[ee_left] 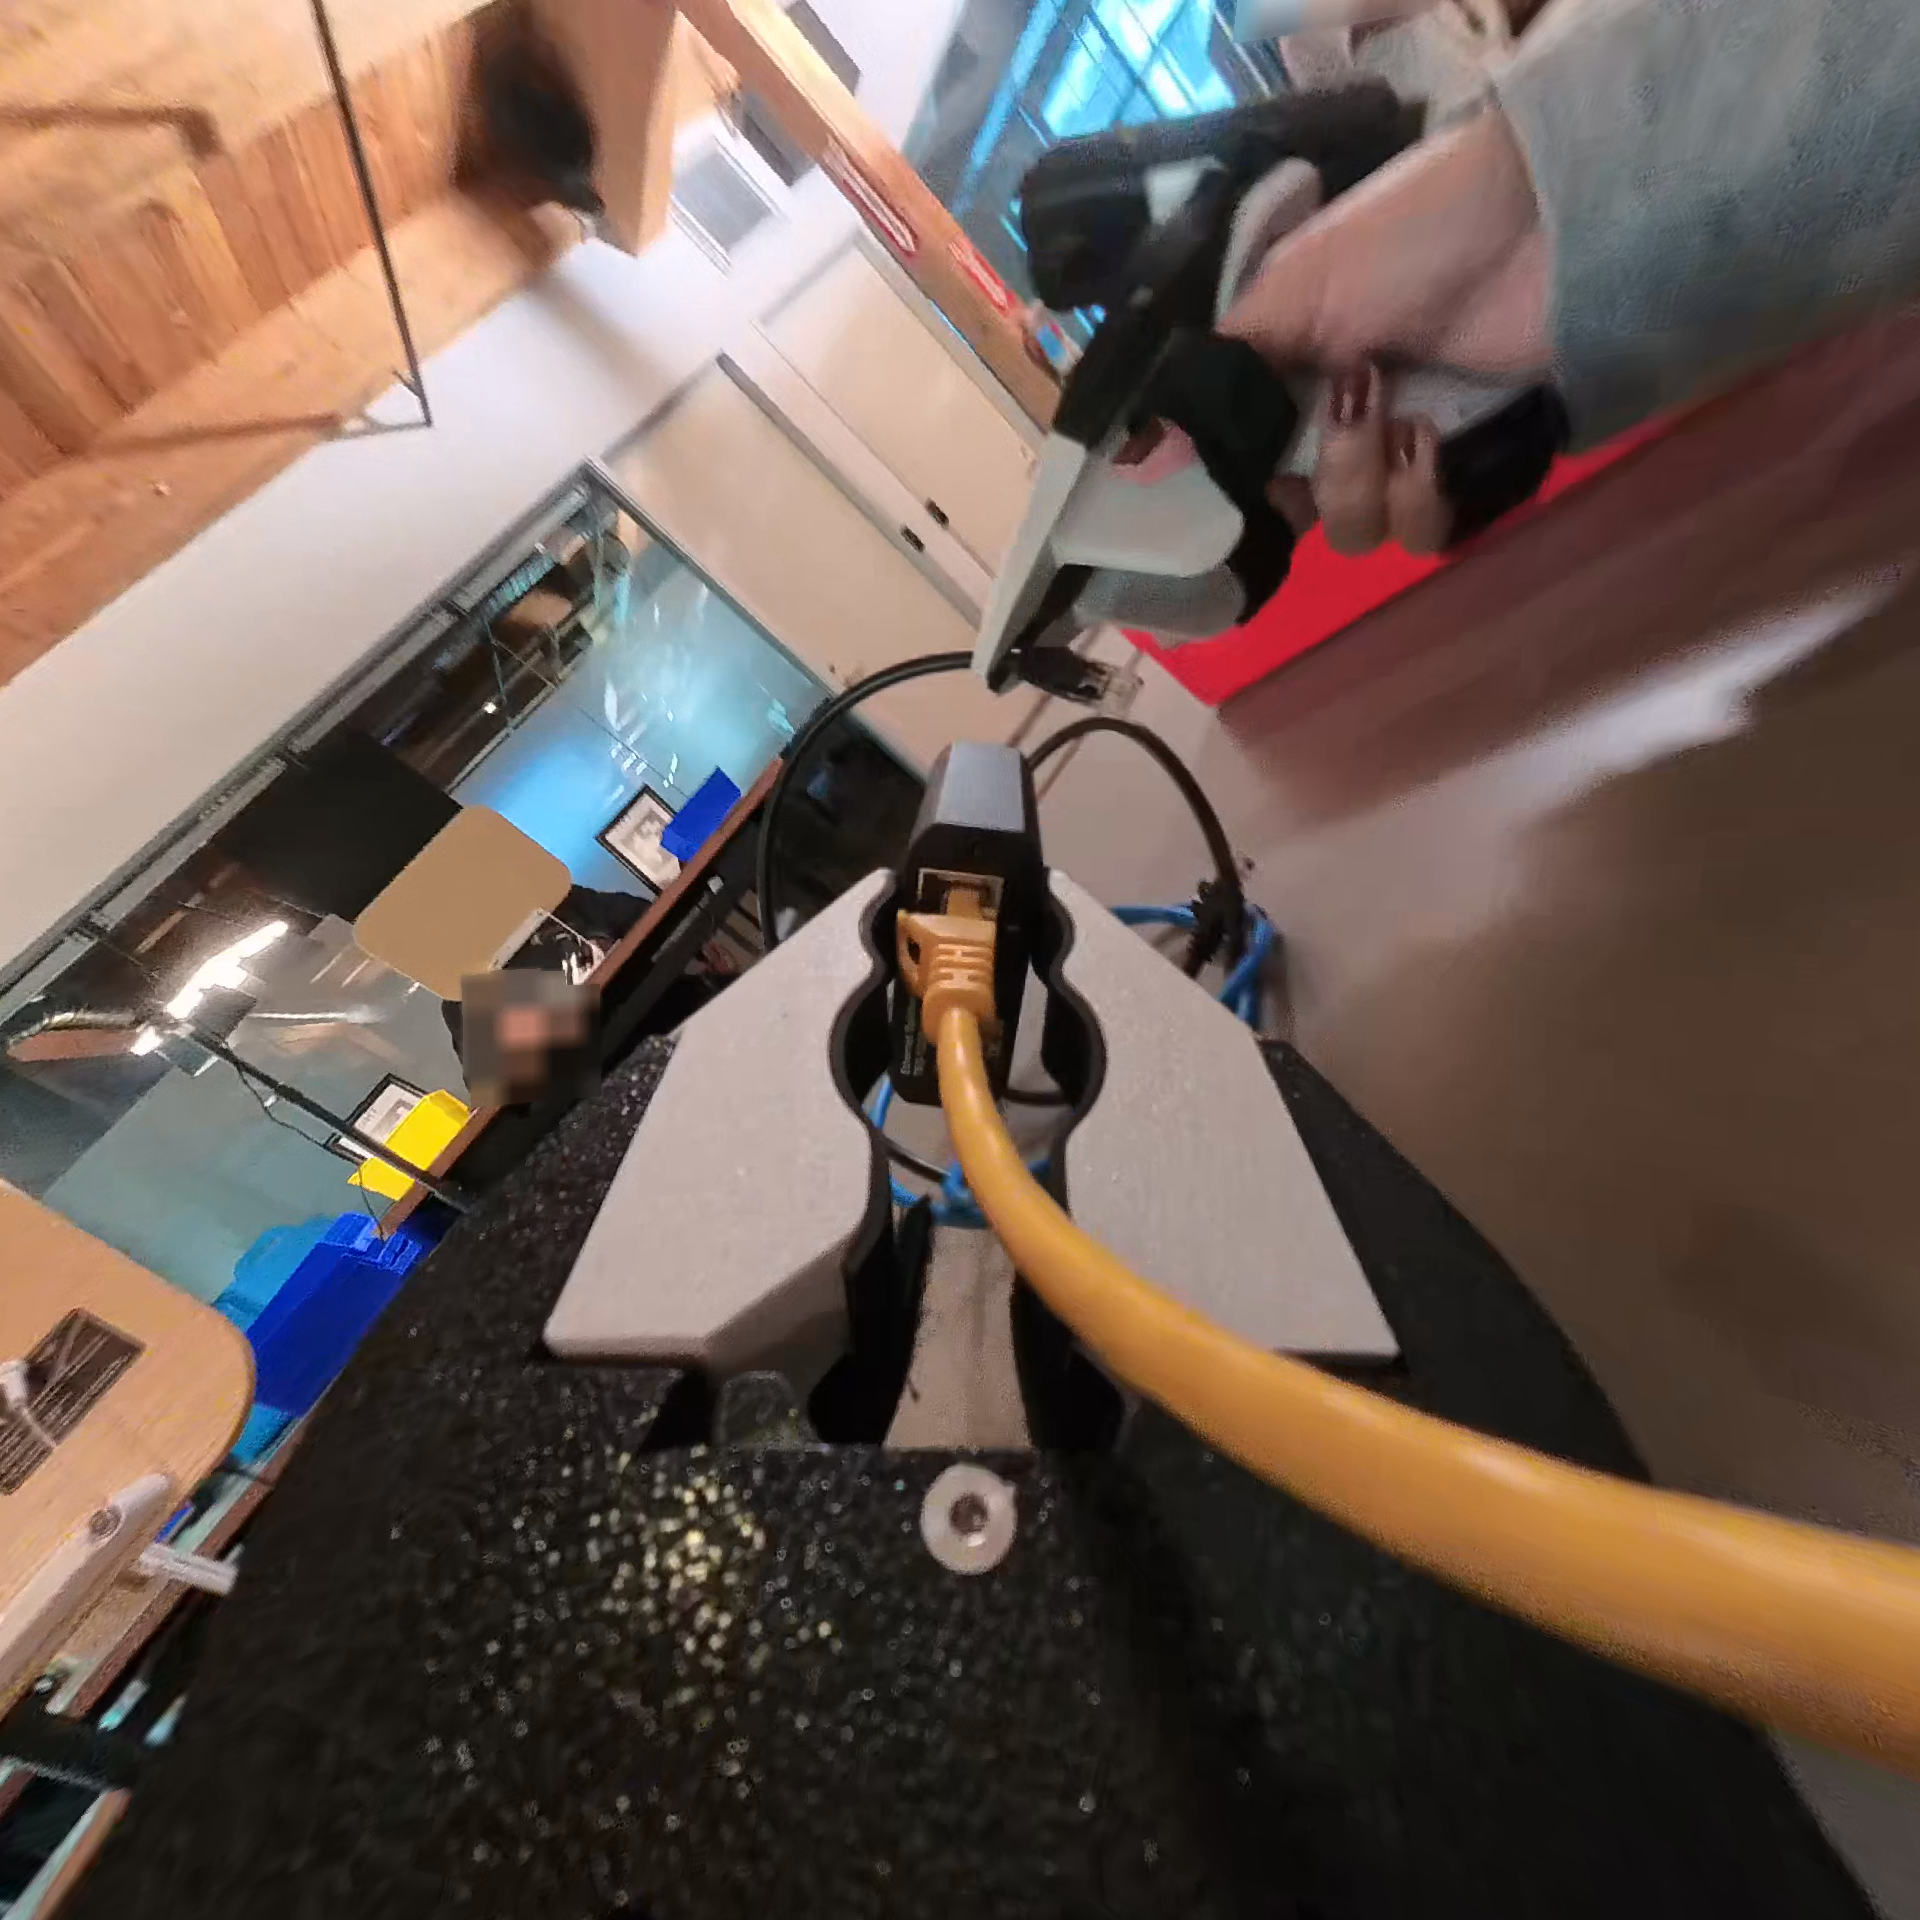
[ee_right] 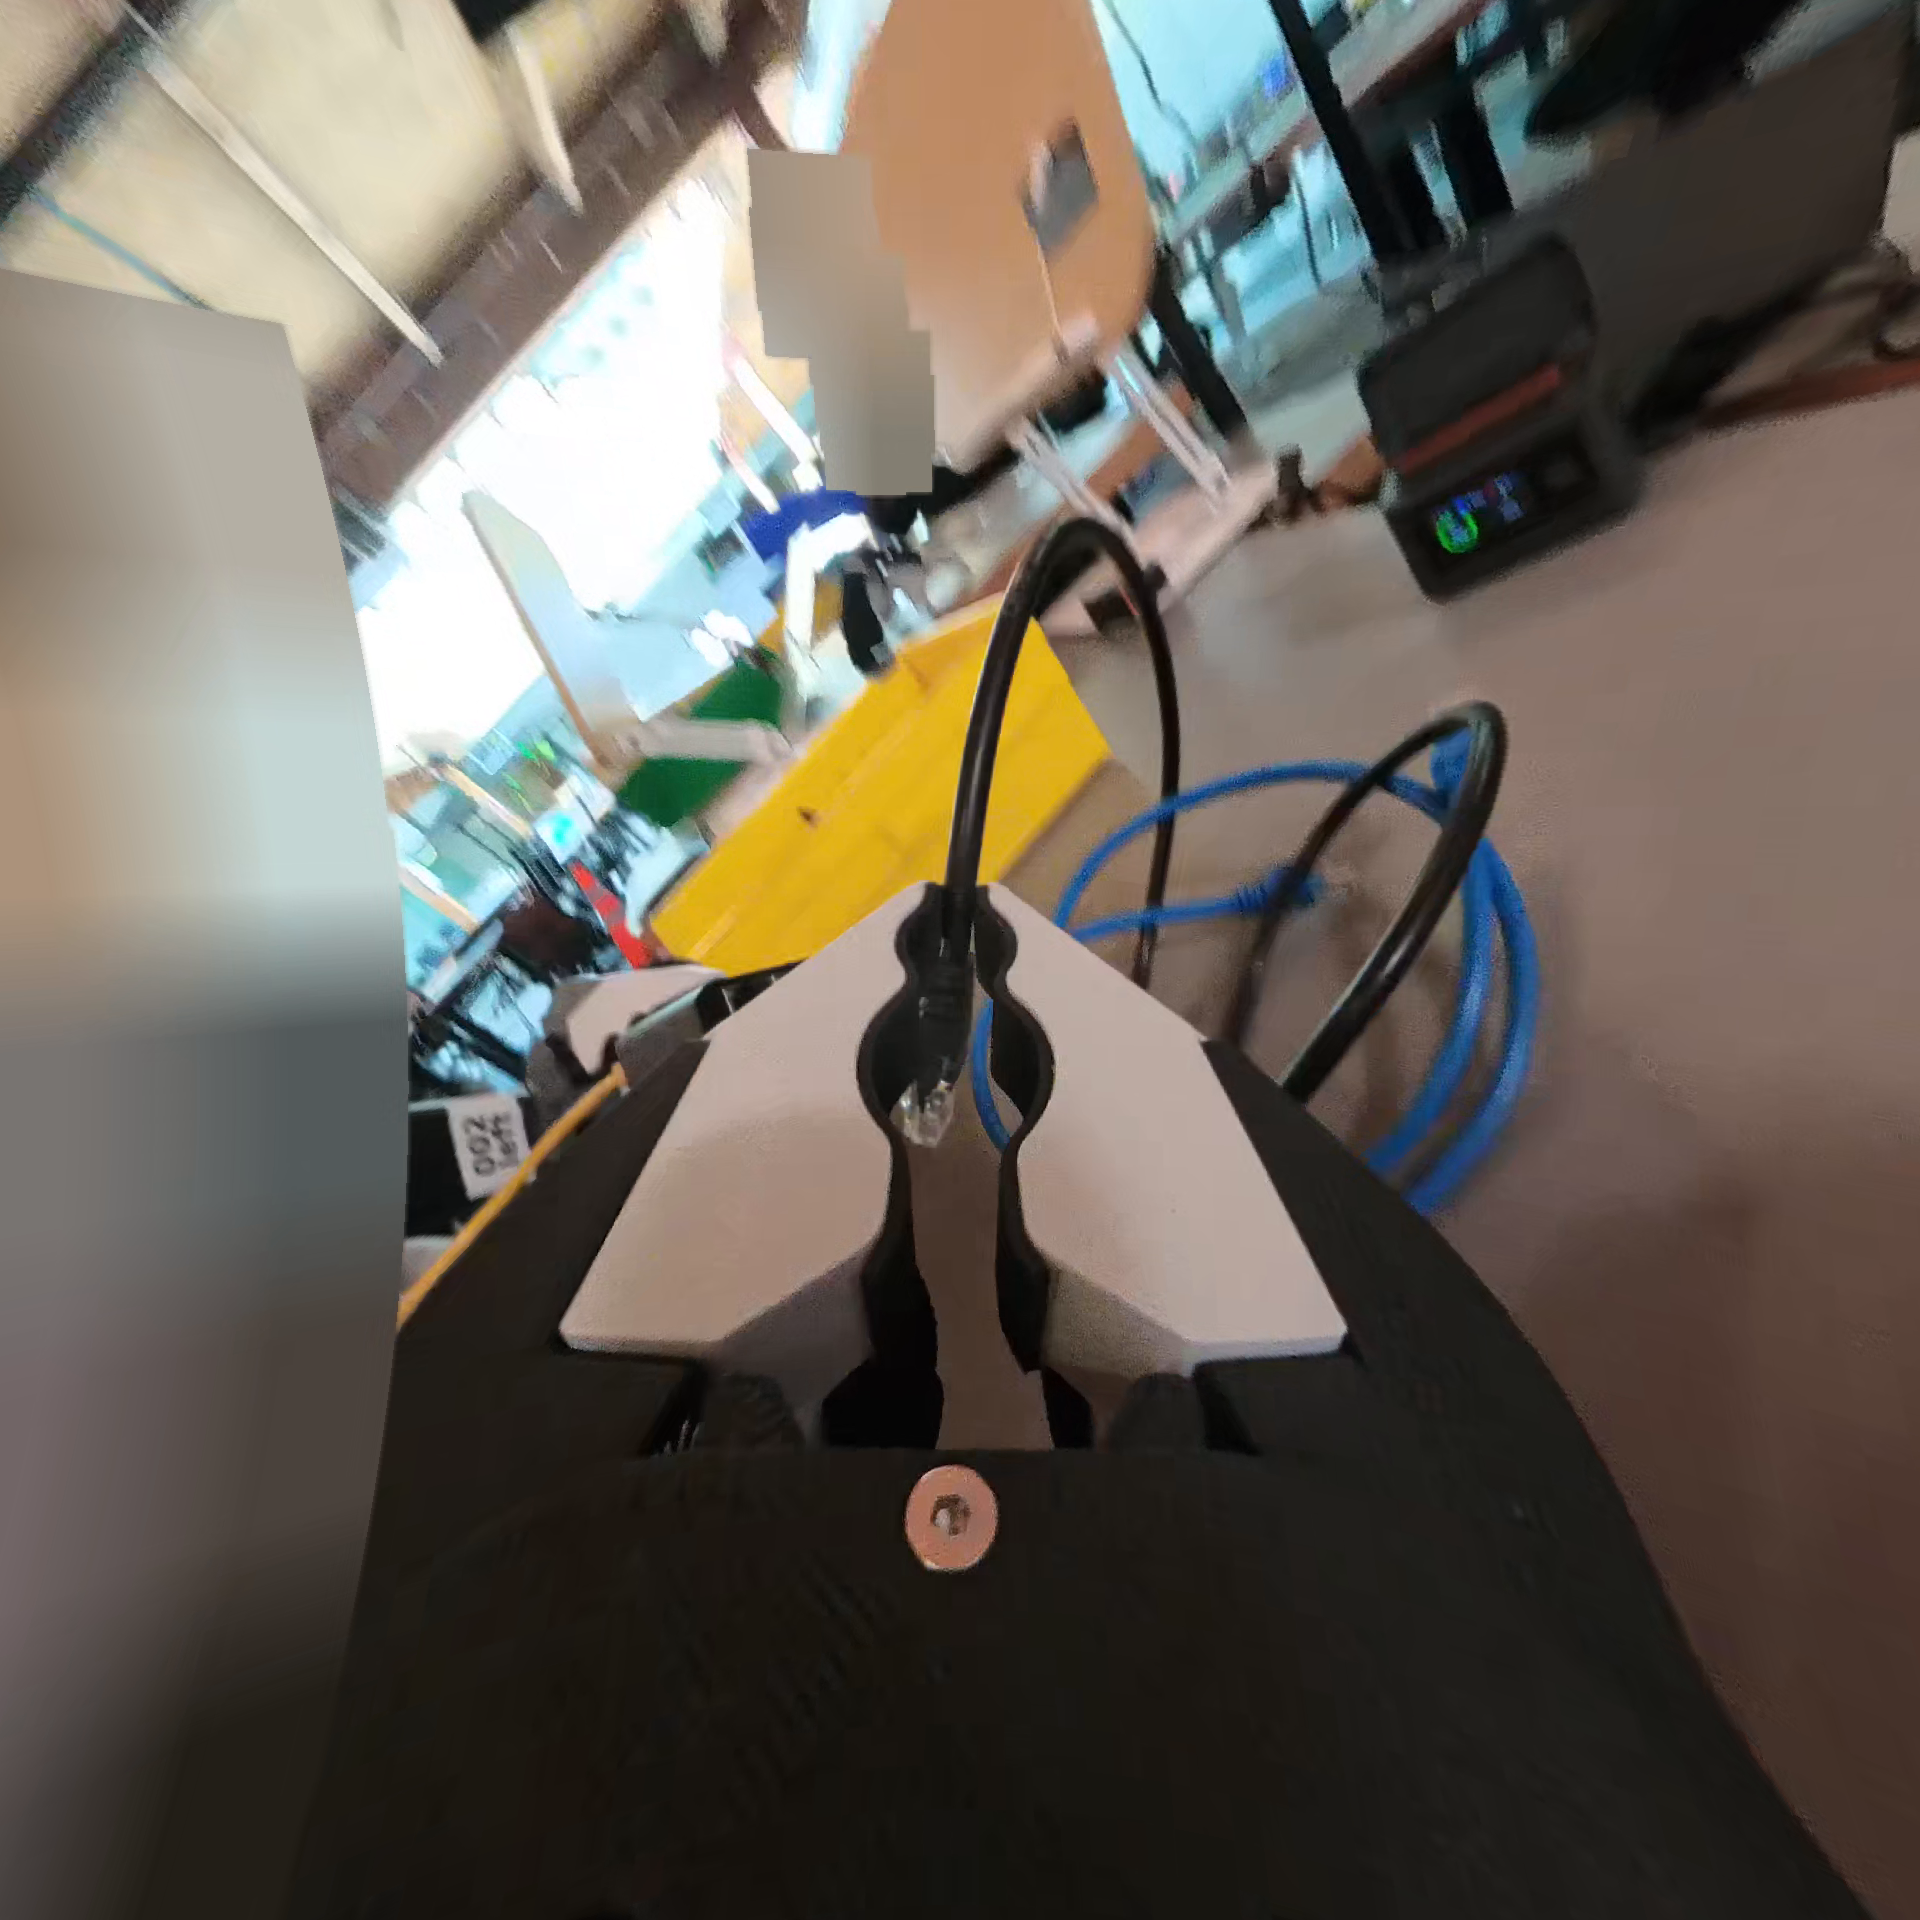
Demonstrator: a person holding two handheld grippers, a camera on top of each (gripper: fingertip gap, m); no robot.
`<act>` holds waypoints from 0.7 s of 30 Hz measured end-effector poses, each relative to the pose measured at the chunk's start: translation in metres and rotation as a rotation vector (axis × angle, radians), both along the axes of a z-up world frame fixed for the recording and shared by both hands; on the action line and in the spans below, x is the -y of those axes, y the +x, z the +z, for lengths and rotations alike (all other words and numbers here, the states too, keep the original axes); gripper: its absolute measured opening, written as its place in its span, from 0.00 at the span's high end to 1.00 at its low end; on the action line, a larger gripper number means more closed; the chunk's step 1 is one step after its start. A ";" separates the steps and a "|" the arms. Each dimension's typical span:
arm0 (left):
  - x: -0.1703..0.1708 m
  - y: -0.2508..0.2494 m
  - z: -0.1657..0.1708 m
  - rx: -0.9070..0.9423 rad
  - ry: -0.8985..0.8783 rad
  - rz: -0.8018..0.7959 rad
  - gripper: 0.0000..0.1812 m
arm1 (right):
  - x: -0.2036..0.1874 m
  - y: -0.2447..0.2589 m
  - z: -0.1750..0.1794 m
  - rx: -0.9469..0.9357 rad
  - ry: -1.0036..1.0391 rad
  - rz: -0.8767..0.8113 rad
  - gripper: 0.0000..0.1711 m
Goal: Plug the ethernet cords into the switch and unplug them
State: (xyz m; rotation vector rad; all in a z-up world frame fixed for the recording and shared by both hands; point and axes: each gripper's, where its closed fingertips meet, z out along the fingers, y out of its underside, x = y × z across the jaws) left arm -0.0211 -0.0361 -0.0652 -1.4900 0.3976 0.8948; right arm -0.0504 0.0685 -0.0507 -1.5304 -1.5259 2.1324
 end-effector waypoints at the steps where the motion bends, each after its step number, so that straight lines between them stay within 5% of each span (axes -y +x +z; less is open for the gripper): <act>1: 0.002 0.002 0.007 0.003 0.038 -0.006 0.88 | 0.002 0.002 0.008 -0.046 -0.034 -0.031 0.98; 5: 0.010 0.003 0.024 -0.055 0.119 0.035 0.88 | 0.018 0.008 0.021 -0.144 -0.030 -0.107 0.98; 9: 0.007 0.001 0.016 -0.044 0.076 0.039 0.88 | 0.028 0.004 -0.008 -0.079 0.189 -0.066 0.98; 18: -0.011 -0.026 -0.044 0.273 -0.213 0.070 0.88 | 0.071 0.041 -0.069 -0.167 0.675 0.324 0.98; 21: -0.013 -0.022 -0.041 0.287 -0.193 0.051 0.88 | 0.088 0.052 -0.073 -0.249 0.761 0.400 0.98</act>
